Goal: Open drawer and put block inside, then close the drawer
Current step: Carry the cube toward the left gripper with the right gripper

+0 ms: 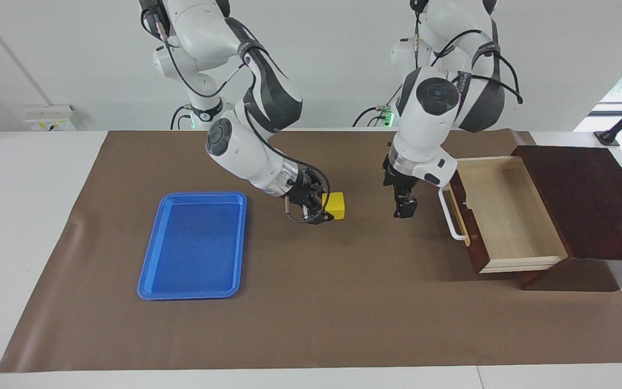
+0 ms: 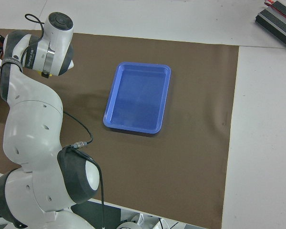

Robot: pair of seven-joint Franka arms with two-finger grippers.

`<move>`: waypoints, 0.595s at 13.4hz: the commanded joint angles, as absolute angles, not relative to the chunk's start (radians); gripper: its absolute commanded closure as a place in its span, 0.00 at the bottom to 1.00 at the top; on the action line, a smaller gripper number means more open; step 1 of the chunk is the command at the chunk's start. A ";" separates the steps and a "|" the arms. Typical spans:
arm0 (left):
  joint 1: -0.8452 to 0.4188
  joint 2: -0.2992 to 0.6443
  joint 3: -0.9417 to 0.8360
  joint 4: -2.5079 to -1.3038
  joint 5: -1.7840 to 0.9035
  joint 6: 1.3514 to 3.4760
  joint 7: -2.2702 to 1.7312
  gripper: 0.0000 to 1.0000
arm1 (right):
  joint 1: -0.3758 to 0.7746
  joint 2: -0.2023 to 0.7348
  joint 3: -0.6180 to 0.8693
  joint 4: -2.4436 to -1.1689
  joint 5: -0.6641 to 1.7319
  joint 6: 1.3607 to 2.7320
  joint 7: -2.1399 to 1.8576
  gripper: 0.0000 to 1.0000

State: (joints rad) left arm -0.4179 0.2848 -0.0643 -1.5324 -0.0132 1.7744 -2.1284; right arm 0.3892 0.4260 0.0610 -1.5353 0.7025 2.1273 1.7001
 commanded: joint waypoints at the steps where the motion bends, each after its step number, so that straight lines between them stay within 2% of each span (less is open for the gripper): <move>1: -0.477 0.287 -0.049 -1.529 -0.037 1.824 -2.207 0.00 | 0.422 0.446 0.060 -1.509 0.718 2.155 1.746 1.00; 5: -0.543 0.290 -0.048 -1.525 -0.038 1.874 -2.250 0.00 | 0.426 0.448 0.060 -1.509 0.710 2.172 1.755 1.00; 8: -0.545 0.293 -0.048 -1.528 -0.037 1.919 -2.283 0.00 | 0.426 0.448 0.061 -1.509 0.710 2.172 1.755 1.00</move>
State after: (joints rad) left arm -0.5307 0.2864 -0.0612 -1.5327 -0.0227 1.8889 -2.2637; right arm 0.4246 0.4328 0.0547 -1.5329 0.7027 2.1654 1.7384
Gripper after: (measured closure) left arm 0.000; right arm 0.445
